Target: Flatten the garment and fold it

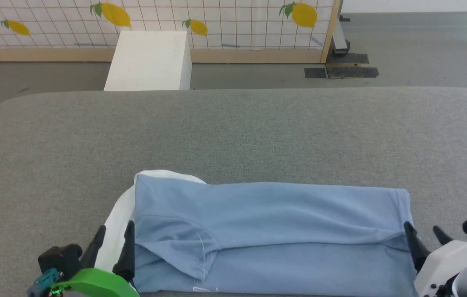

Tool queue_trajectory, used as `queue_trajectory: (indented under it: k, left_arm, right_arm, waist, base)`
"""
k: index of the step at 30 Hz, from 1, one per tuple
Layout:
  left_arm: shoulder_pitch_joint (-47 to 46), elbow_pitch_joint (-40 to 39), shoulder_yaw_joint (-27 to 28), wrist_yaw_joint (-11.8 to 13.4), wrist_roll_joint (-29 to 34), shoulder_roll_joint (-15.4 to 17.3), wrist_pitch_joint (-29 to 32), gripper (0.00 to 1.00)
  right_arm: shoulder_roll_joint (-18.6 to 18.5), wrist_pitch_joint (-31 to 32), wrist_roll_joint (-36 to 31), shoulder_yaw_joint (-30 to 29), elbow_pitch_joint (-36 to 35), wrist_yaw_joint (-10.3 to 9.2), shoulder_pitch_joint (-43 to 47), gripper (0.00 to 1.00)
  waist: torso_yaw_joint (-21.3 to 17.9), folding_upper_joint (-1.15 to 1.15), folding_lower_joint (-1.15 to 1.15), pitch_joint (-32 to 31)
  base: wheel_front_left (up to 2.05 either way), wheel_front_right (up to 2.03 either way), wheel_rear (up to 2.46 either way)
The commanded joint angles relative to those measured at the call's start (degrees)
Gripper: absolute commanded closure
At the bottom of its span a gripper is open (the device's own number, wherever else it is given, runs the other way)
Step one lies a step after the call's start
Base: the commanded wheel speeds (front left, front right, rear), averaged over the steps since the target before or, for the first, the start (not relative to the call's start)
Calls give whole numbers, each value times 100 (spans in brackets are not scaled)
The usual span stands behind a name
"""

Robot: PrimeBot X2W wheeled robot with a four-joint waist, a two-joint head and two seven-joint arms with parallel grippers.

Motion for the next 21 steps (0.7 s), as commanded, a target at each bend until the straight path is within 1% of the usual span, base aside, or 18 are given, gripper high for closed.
queue_trajectory:
  k: [1, 5, 8, 11, 13, 14, 17, 21]
  left_arm:
    - [-181, 29, 47, 66, 126, -30, -115, 0]
    - [-474, 143, 95, 199, 526, -97, -342, 0]
    - [-744, 274, 158, 217, 848, -166, -421, 0]
    - [-990, 377, 234, 192, 1137, -291, -442, 0]
    - [-1164, 407, 379, 125, 1357, -403, -445, 0]
    - [-1263, 448, 515, 14, 1610, -593, -446, 0]
    - [-1330, 518, 629, -132, 1813, -742, -446, 0]
    - [-1397, 638, 733, -303, 1963, -853, -447, 0]
  right_arm:
    - [24, -172, 33, -63, -82, -9, 61, 0]
    - [43, -723, 198, -238, -15, -9, -19, 0]
    - [44, -1045, 282, -320, 274, -9, -178, 0]
    - [45, -1159, 311, -375, 616, -9, -366, 0]
    - [45, -1077, 295, -397, 913, -9, -516, 0]
    - [46, -769, 196, -417, 1295, -9, -699, 0]
    - [46, -280, -5, -416, 1645, -9, -863, 0]
    - [46, 267, -239, -461, 1920, -9, -1029, 0]
  waist:
    - [3, 0, 1, -26]
    - [-4, 0, 1, -41]
    - [-10, 0, 1, -35]
    - [-15, 0, 1, -27]
    - [-22, 0, 1, -23]
    - [-35, 0, 1, -30]
    - [-52, 0, 1, -44]
    - [-64, 0, 1, -57]
  base:
    - [0, 0, 0]
    - [0, 0, 0]
    - [0, 0, 0]
    - [0, 0, 0]
    - [0, 0, 0]
    - [0, 0, 0]
    - [0, 0, 0]
    - [0, 0, 0]
